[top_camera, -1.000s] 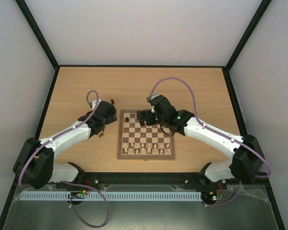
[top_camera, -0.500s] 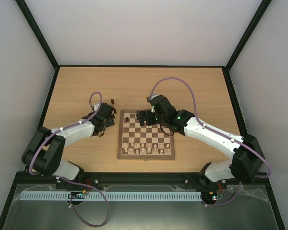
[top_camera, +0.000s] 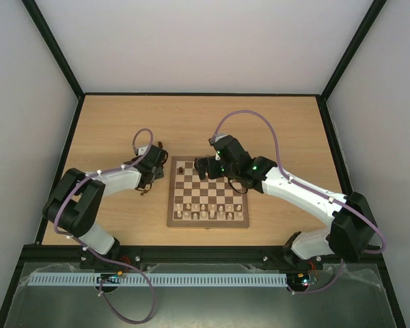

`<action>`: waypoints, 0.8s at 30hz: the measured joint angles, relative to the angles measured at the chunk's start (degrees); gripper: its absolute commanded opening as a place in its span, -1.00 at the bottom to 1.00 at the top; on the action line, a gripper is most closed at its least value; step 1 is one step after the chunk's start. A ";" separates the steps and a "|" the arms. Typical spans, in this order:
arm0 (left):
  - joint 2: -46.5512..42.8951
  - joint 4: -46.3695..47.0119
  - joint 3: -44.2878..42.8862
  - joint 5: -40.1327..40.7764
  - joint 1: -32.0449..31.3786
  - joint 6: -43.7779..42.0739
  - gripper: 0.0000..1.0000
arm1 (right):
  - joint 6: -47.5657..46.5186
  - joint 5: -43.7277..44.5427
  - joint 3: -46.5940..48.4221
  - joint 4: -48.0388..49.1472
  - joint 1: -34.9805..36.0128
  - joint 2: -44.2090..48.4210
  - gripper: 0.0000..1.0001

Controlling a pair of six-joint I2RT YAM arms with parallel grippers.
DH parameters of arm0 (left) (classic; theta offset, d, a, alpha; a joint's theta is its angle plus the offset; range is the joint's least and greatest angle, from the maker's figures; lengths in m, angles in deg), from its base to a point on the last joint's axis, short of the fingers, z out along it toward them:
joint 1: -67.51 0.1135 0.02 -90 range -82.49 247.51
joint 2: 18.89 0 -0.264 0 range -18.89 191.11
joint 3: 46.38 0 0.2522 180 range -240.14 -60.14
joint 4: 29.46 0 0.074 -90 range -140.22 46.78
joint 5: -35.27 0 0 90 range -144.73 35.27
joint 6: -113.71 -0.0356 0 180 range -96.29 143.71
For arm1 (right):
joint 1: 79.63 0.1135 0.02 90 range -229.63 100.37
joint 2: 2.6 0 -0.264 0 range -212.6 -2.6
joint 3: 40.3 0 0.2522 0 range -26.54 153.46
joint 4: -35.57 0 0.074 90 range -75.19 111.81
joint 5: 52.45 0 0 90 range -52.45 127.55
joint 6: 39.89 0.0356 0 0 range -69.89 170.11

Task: Set up the chess pieces on the board
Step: Pick up the chess piece at the center of the board.

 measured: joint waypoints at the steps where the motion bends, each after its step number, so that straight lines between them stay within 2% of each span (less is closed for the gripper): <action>1: 0.37 0.09 -0.28 0.04 0.00 -0.04 -0.22 | 0.00 0.00 0.00 0.00 0.00 0.00 0.97; 12: 1.99 0.33 -1.22 0.57 0.39 -0.74 -0.59 | 0.00 0.00 0.00 0.00 0.00 0.00 0.97; 17: 2.32 0.37 -1.22 0.57 0.48 -0.94 -0.83 | 0.00 0.00 0.00 0.00 0.00 0.00 0.97; 24: 2.23 -0.13 -1.36 0.70 0.07 -1.01 -0.95 | 0.00 0.00 0.00 0.00 0.00 0.00 0.97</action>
